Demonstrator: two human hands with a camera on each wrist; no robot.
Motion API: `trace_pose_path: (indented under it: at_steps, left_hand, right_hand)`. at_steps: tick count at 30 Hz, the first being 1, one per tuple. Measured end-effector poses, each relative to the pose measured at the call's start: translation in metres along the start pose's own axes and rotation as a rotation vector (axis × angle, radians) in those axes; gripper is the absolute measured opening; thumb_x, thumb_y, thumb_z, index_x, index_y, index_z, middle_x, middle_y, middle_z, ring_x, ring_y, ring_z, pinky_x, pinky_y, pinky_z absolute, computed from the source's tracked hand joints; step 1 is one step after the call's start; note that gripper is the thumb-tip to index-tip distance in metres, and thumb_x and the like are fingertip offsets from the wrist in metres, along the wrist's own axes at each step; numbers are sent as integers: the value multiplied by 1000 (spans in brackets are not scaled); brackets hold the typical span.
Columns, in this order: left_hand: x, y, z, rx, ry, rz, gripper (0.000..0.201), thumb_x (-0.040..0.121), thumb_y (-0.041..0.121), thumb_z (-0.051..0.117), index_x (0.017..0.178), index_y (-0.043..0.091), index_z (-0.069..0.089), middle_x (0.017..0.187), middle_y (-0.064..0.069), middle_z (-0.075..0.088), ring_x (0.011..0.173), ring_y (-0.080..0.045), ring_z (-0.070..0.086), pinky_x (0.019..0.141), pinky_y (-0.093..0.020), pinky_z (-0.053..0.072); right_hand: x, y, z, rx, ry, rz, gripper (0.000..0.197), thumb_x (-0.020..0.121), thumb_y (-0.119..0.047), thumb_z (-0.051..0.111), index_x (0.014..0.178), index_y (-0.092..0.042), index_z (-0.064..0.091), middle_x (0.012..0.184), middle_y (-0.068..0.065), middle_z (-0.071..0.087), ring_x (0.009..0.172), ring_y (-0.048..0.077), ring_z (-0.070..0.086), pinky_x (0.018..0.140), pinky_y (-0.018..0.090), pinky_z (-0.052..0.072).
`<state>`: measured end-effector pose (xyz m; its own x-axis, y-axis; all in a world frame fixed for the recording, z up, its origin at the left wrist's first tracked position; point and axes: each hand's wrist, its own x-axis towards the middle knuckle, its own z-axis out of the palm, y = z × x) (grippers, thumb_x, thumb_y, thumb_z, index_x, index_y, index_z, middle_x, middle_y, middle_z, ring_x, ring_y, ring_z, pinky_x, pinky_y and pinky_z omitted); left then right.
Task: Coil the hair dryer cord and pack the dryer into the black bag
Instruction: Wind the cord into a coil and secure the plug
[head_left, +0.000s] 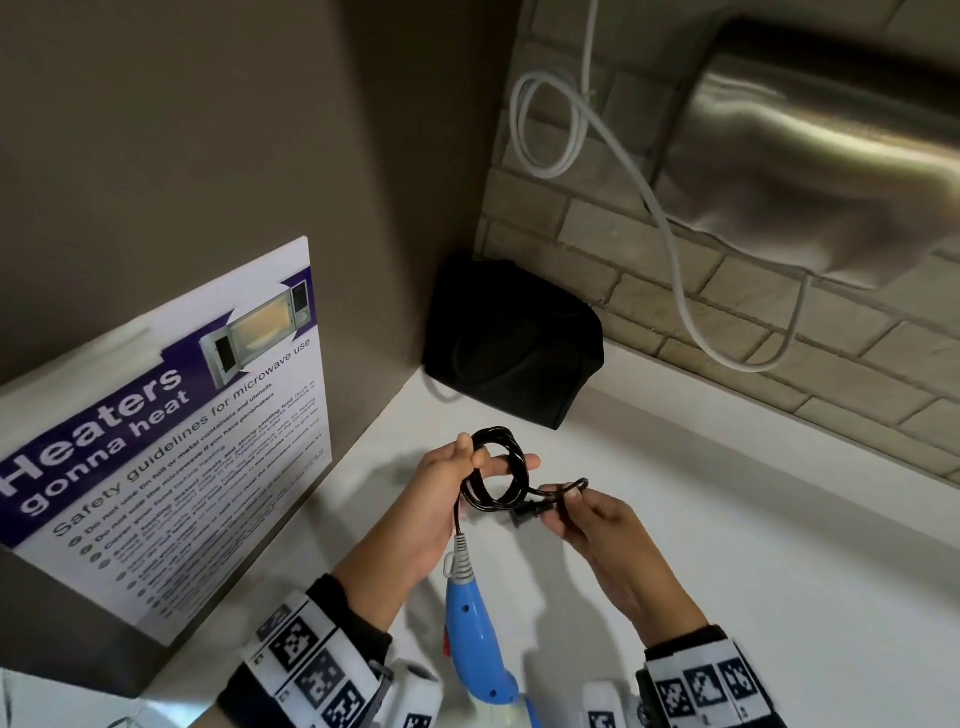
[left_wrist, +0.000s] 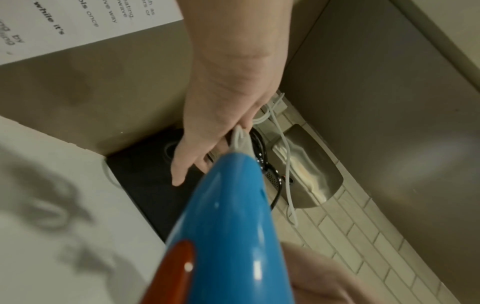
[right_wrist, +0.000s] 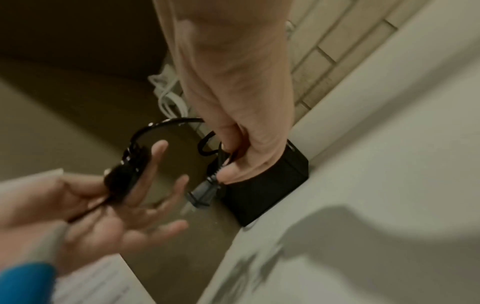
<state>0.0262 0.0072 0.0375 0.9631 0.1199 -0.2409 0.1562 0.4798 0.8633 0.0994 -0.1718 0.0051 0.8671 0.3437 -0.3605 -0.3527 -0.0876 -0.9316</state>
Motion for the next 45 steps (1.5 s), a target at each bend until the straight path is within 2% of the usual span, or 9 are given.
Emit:
trace_pose_path:
  at_steps: [4, 7, 13, 24, 27, 35, 38, 42, 45]
  left_hand:
    - [6, -10, -1, 1, 44, 3, 52, 102, 32, 30, 85, 15, 76, 120, -9, 67, 127, -18, 51, 111, -36, 30]
    - [13, -15, -4, -48, 166, -40, 37, 101, 26, 38, 103, -9, 51, 133, -19, 55, 136, -26, 39, 117, -42, 22]
    - [9, -12, 1, -186, 159, -50, 57, 100, 6, 29, 51, 21, 54, 63, 11, 63, 108, -22, 52, 106, -36, 31]
    - [5, -16, 17, -88, 208, -23, 42, 102, 28, 30, 108, -1, 60, 109, -19, 68, 106, -26, 64, 100, -38, 46]
    - [6, -21, 18, 59, 246, -11, 39, 101, 34, 31, 88, 15, 63, 106, -14, 70, 106, -24, 65, 104, -41, 43]
    - [11, -20, 7, 69, 313, 12, 39, 101, 36, 31, 96, 17, 65, 103, -12, 72, 106, -24, 65, 105, -44, 42]
    - [11, -22, 12, 77, 299, 5, 40, 102, 33, 31, 95, 13, 65, 97, -14, 72, 98, -25, 67, 97, -40, 48]
    - [12, -19, 5, -158, 246, -59, 41, 102, 26, 32, 70, 10, 53, 66, -7, 67, 65, -15, 65, 71, -29, 47]
    - [11, -15, -2, -285, 208, -87, 39, 100, 24, 33, 63, 15, 43, 92, -19, 74, 86, -21, 71, 82, -32, 45]
  right_hand:
    - [-8, -17, 15, 474, -34, 153, 27, 98, 2, 39, 92, 7, 65, 91, 12, 74, 88, 20, 72, 72, 22, 59]
    - [-9, -23, 22, 572, -21, 159, 19, 94, 6, 44, 95, 9, 63, 90, 13, 72, 79, 20, 73, 65, 22, 59]
    - [-11, -24, 30, 588, -47, 153, 25, 91, 13, 42, 91, 7, 66, 78, 10, 72, 73, 17, 73, 68, 23, 60]
    - [-15, -23, 44, 682, -147, 310, 31, 93, 10, 41, 82, 2, 69, 81, 15, 70, 64, 15, 68, 60, 21, 59]
    - [-15, -24, 48, 569, -177, 345, 23, 90, 8, 46, 85, -1, 66, 75, 10, 66, 56, 11, 60, 56, 21, 55]
    - [-32, -37, 50, 720, -395, 321, 15, 68, -4, 61, 82, -4, 65, 98, 13, 64, 88, 21, 61, 90, 35, 42]
    - [-36, -44, 54, 522, -372, 223, 18, 84, -11, 66, 98, -1, 69, 84, 6, 66, 85, 16, 64, 89, 31, 46]
    - [-42, -43, 57, 186, -313, 22, 31, 91, 9, 49, 117, -3, 61, 115, 11, 69, 112, 21, 64, 95, 26, 51]
    - [-55, -43, 55, -16, -348, -77, 44, 91, 8, 46, 124, -17, 60, 120, -1, 68, 116, 11, 60, 100, 23, 46]
